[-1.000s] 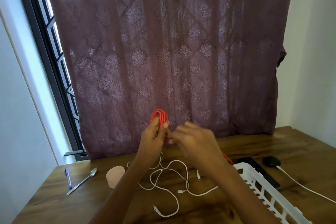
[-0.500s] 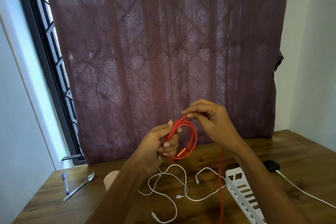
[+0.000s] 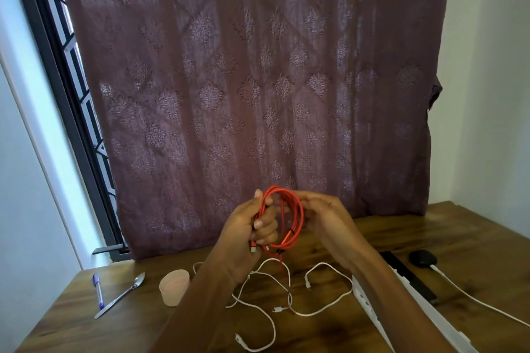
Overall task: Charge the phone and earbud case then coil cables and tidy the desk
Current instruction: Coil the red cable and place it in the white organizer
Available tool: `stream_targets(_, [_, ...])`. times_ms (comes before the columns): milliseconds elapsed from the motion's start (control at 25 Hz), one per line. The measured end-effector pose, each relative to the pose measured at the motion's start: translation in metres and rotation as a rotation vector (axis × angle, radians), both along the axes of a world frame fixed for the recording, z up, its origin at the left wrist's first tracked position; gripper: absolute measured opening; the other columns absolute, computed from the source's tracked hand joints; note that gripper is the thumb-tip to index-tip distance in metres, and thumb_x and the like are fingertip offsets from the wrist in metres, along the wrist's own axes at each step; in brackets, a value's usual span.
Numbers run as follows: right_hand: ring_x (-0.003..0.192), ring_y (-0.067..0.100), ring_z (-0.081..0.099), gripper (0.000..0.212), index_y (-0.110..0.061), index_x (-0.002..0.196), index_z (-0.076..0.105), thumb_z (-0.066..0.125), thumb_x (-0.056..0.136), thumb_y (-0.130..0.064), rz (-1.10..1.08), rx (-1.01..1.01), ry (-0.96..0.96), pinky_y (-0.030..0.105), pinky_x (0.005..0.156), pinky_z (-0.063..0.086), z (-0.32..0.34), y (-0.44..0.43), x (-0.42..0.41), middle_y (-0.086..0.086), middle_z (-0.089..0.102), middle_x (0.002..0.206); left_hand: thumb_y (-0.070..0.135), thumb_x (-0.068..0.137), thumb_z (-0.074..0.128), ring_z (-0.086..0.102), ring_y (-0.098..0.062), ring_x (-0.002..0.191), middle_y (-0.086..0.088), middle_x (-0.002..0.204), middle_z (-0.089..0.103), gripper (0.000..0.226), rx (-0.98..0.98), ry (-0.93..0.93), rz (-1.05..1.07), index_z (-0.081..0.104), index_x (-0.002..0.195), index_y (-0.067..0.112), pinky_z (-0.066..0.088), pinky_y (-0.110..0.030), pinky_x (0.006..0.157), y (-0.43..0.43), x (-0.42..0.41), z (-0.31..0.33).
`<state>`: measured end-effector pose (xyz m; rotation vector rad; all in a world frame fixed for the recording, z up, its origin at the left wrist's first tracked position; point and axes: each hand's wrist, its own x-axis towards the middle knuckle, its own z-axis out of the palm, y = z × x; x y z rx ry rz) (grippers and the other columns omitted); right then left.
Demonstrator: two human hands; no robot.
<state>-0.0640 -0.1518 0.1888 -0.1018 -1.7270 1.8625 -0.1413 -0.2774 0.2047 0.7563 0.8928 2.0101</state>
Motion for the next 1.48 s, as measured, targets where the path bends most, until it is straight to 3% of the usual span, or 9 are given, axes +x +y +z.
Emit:
stream_targets(80, [0.083, 0.015, 0.066, 0.025, -0.006, 0.107, 0.066, 0.046, 0.093, -0.012, 0.003, -0.012, -0.019, 0.025, 0.072, 0.053, 0.000, -0.005, 0.000, 0.009, 0.070, 0.093, 0.025, 0.098, 0.025, 0.023, 0.001, 0.025, 0.008, 0.035, 0.032, 0.036, -0.013, 0.018, 0.065, 0.043, 0.072, 0.009, 0.020, -0.012, 0.028, 0.003, -0.003, -0.004])
stream_targets(200, [0.083, 0.017, 0.065, 0.032, -0.005, 0.110, 0.062, 0.064, 0.080, 0.005, -0.099, 0.111, -0.046, 0.022, 0.071, 0.054, -0.004, -0.010, -0.001, 0.008, 0.068, 0.096, 0.024, 0.099, 0.024, 0.022, 0.001, 0.025, 0.007, 0.036, 0.031, 0.036, -0.029, 0.023, 0.139, 0.042, 0.072, 0.009, 0.021, -0.012, 0.027, 0.003, -0.007, -0.011])
stream_targets(400, [0.066, 0.020, 0.068, 0.036, -0.009, 0.101, 0.061, 0.059, 0.077, 0.017, -0.053, -0.055, 0.007, 0.033, 0.061, 0.060, 0.000, -0.018, -0.001, 0.014, 0.063, 0.102, 0.024, 0.100, 0.023, 0.023, 0.000, 0.026, 0.008, 0.037, 0.031, 0.037, -0.039, 0.044, 0.226, 0.043, 0.072, 0.009, 0.025, -0.014, 0.030, 0.001, -0.012, -0.021])
stream_targets(640, [0.062, 0.016, 0.066, 0.046, -0.007, 0.102, 0.061, 0.046, 0.075, 0.027, 0.066, -0.283, 0.165, 0.023, 0.051, 0.053, -0.001, -0.017, -0.005, 0.009, 0.065, 0.099, 0.029, 0.099, 0.028, 0.030, -0.002, 0.031, 0.008, 0.040, 0.034, 0.036, -0.085, 0.099, 0.343, 0.047, 0.076, 0.010, 0.036, -0.016, 0.038, 0.003, -0.009, -0.031])
stream_targets(760, [0.068, 0.018, 0.068, 0.044, -0.005, 0.105, 0.059, 0.054, 0.071, 0.023, 0.173, -0.357, 0.197, 0.023, 0.054, 0.055, -0.002, -0.016, -0.001, 0.010, 0.067, 0.102, 0.030, 0.099, 0.029, 0.031, -0.002, 0.032, 0.008, 0.040, 0.035, 0.035, -0.091, 0.070, 0.360, 0.048, 0.077, 0.010, 0.036, -0.016, 0.038, 0.001, -0.007, -0.034])
stream_targets(880, [0.076, 0.018, 0.069, 0.036, -0.005, 0.093, 0.059, 0.066, 0.063, 0.013, 0.129, -0.264, 0.199, 0.024, 0.061, 0.056, -0.006, -0.018, -0.001, 0.010, 0.066, 0.107, 0.029, 0.099, 0.029, 0.029, -0.001, 0.032, 0.008, 0.039, 0.034, 0.035, -0.058, 0.011, 0.387, 0.048, 0.076, 0.010, 0.034, -0.015, 0.037, 0.001, -0.005, -0.032])
stream_targets(1120, [0.065, 0.002, 0.049, 0.024, -0.018, 0.059, 0.060, 0.083, 0.061, -0.011, -0.523, 0.273, 0.141, 0.011, 0.061, 0.043, -0.014, -0.030, -0.001, 0.004, 0.050, 0.079, 0.027, 0.099, 0.029, 0.028, -0.001, 0.031, 0.009, 0.038, 0.034, 0.036, 0.001, 0.007, 0.504, 0.048, 0.074, 0.010, 0.031, -0.015, 0.034, 0.004, -0.004, -0.028])
stream_targets(1280, [0.073, 0.006, 0.052, 0.022, -0.032, 0.076, 0.069, 0.068, 0.082, -0.011, -0.425, 0.214, 0.082, 0.007, 0.065, 0.043, -0.022, -0.048, -0.001, 0.005, 0.052, 0.087, 0.026, 0.100, 0.029, 0.029, -0.001, 0.032, 0.007, 0.039, 0.036, 0.036, 0.026, 0.015, 0.540, 0.048, 0.074, 0.010, 0.031, -0.015, 0.034, 0.005, -0.005, -0.025])
stream_targets(1480, [0.076, 0.007, 0.059, 0.002, -0.018, 0.078, 0.074, 0.074, 0.076, -0.019, -0.234, 0.176, -0.126, 0.005, 0.065, 0.044, -0.015, -0.051, 0.007, 0.005, 0.062, 0.088, 0.031, 0.100, 0.029, 0.029, -0.002, 0.038, 0.009, 0.044, 0.035, 0.036, -0.050, 0.095, 0.583, 0.050, 0.077, 0.012, 0.034, -0.020, 0.047, -0.001, -0.005, -0.032])
